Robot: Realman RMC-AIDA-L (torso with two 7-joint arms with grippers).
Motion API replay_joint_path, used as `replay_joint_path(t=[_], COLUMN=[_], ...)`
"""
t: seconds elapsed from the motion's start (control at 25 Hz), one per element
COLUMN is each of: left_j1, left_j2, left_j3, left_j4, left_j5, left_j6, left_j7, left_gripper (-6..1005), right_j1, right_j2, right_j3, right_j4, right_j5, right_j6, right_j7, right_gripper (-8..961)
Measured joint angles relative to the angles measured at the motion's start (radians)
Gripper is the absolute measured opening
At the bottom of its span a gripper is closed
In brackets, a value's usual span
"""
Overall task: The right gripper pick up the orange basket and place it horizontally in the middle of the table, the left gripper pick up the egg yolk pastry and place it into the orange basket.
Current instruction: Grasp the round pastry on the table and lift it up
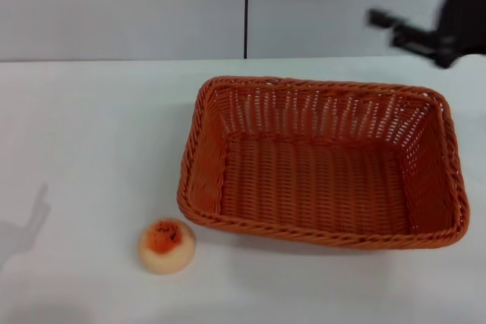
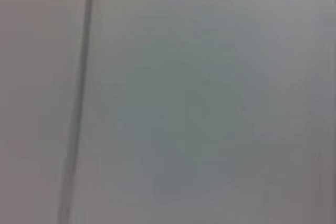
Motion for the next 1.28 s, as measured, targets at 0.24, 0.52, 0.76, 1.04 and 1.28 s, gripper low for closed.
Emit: replay_joint_path(t=[0.24,0.52,0.76,1.04,1.28], left_j1=[-0.075,-0.134,-0.187,-0.198,-0.190], left_j2=[0.000,-0.007,-0.010,-0.010,-0.012], left_j3=[0.228,0.521,0.690,0.763,0.767], left_j4=[0.267,0.423,0.322,0.290,0.240], left_j5=[0.002,0.002,0.002,0.002,0.002], left_j6=[0.077,0.038,-0.107,-0.142,-0.201], left_j7=[-0.293,-0.475,-0.411,-0.408,-0.341], left_gripper=[721,718,716,713,711], right_j1=[-0.191,-0.249,-0.264,-0.253,-0.210], right_j2=[0.002,-0.005,-0.005,-0.004,-0.006], right_j3=[0.074,0.313,0.375,0.370,0.369], right_j4=[0.118,0.410,0.441,0.443,0.458], right_j5=[0.316,0.412,0.373,0.368,0.338], right_j6=[0.098,0.203,0.211,0.207,0.204], right_j7=[-0.055,-0.095,-0.086,-0.067,-0.054], right_gripper=[558,558,558,558,558])
